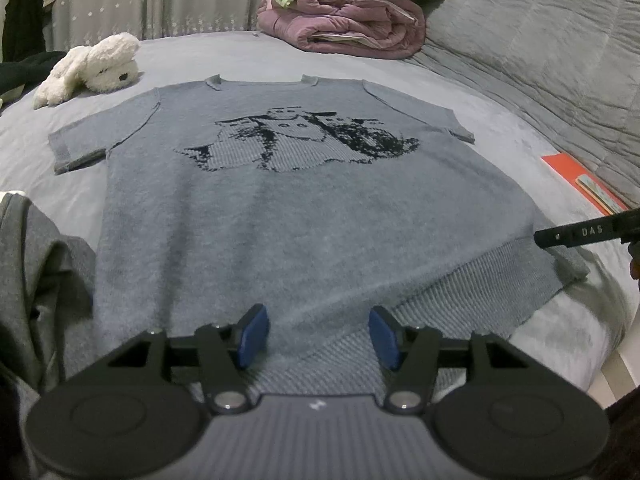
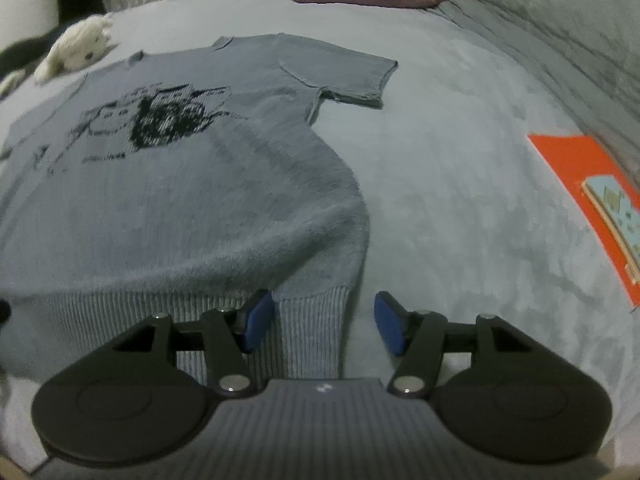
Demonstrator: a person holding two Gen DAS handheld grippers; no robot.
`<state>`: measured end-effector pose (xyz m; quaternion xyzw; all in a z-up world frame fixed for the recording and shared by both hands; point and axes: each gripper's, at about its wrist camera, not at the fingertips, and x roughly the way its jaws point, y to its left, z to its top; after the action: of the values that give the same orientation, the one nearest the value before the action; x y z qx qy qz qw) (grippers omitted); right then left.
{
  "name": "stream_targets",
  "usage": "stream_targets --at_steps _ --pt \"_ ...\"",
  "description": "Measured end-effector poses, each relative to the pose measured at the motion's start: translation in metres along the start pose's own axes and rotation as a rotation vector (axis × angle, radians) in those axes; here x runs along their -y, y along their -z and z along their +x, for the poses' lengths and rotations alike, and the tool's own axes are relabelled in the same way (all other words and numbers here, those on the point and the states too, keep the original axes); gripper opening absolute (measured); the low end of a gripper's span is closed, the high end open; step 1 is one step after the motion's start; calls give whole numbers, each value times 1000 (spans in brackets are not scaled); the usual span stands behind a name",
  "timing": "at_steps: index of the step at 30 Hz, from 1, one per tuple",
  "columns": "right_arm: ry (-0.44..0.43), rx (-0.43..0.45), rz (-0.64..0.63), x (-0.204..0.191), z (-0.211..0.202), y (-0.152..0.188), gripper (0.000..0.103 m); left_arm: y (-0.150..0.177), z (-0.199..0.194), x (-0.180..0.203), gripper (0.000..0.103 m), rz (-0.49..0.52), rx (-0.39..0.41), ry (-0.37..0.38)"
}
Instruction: Fold clothes
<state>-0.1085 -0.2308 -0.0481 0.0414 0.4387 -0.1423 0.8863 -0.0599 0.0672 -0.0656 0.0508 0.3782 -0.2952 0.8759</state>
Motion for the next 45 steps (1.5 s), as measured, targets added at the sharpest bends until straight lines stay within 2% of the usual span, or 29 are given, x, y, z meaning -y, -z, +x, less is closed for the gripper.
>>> stream_targets --at_steps 9,16,21,26,29,32,36,39,45 --pt "45 -8 -124 -8 -5 8 64 1 -1 1 60 13 -2 0" --pt "25 -46 -113 4 -10 12 69 0 -2 -1 61 13 -12 7" --pt "-24 -68 -43 20 -15 13 70 0 -3 -4 61 1 -19 15" --pt "-80 -59 109 43 -17 10 70 1 -4 -5 61 -8 -21 19" --pt "-103 -49 159 48 -16 9 70 1 -4 -3 62 -6 -22 13" --pt "-127 -40 207 53 -16 7 68 1 -4 -3 62 -11 -22 9" --pt "-137 -58 173 45 -14 8 51 0 -6 -2 62 -14 -18 11" --pt "-163 -68 116 37 -15 10 46 -3 -14 1 62 42 -14 50" --pt "-202 -85 92 34 -16 14 46 10 -31 15 63 280 9 147"
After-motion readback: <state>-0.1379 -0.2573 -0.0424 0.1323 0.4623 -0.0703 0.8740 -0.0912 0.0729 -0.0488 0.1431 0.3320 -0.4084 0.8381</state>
